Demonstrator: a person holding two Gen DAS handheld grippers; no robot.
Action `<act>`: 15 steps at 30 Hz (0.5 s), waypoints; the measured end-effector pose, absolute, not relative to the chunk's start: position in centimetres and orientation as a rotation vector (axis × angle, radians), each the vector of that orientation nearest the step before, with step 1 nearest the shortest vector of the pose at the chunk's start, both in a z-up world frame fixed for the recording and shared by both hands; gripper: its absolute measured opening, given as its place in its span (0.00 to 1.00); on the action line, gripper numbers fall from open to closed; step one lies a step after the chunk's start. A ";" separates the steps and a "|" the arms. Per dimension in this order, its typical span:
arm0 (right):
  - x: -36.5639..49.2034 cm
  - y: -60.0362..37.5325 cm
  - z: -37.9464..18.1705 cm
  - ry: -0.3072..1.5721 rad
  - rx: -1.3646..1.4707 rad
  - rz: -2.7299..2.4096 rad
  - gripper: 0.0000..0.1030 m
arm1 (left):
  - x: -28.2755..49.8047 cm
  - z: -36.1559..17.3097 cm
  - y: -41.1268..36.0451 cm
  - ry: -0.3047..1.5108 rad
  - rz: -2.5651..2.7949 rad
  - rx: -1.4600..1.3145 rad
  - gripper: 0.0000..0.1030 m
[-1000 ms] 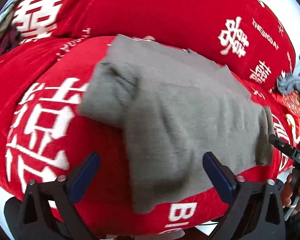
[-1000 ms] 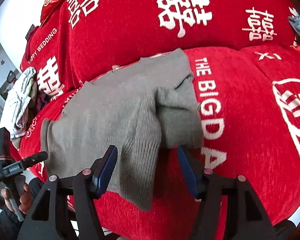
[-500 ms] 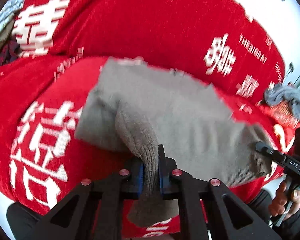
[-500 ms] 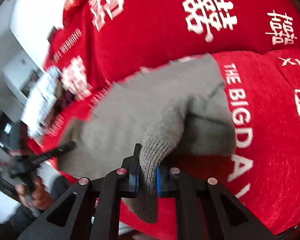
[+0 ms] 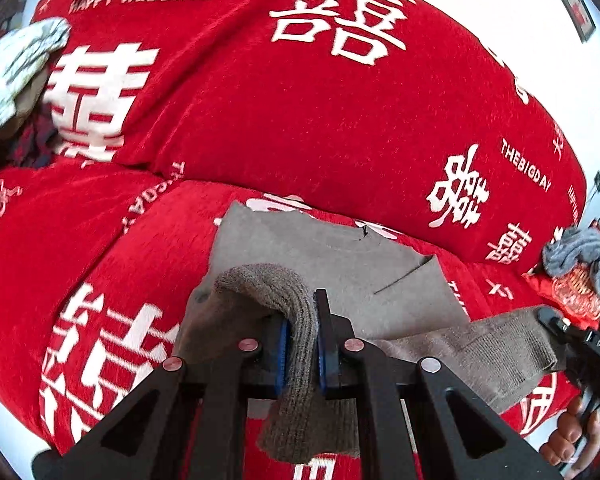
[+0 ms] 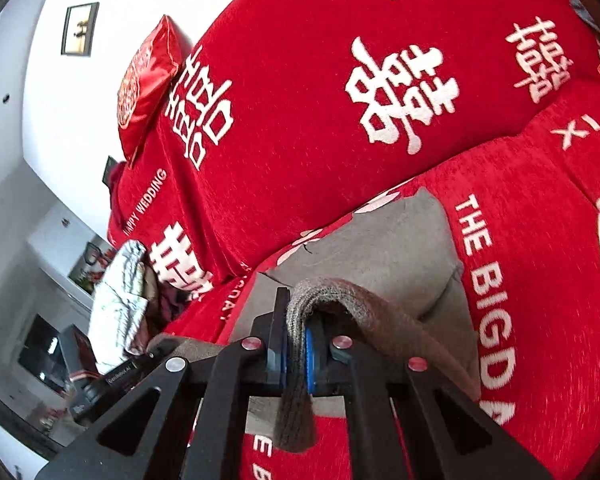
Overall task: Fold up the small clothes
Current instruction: 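Carry the hem over onto the collar with both tools, then open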
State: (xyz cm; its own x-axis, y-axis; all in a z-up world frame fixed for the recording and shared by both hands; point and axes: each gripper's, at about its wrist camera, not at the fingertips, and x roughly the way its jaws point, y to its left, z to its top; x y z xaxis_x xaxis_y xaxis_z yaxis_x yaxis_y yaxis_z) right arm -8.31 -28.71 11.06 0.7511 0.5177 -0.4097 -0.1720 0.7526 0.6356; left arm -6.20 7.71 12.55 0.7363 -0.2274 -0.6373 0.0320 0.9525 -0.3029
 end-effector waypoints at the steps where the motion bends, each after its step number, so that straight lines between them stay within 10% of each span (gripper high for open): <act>1: -8.0 -28.7 11.3 0.609 0.607 0.400 0.06 | -5.9 12.7 7.4 0.730 -0.143 -0.274 0.12; 15: -0.4 -31.6 9.2 0.678 0.757 0.269 0.06 | 2.1 11.6 7.2 0.801 -0.100 -0.309 0.12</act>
State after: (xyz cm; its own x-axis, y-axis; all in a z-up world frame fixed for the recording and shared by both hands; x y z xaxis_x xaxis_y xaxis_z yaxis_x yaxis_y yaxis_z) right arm -0.38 -31.59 9.18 0.7575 0.4563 -0.4669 0.0113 0.7059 0.7082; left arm 2.06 7.25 11.64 0.6942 -0.2041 -0.6902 -0.0282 0.9505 -0.3094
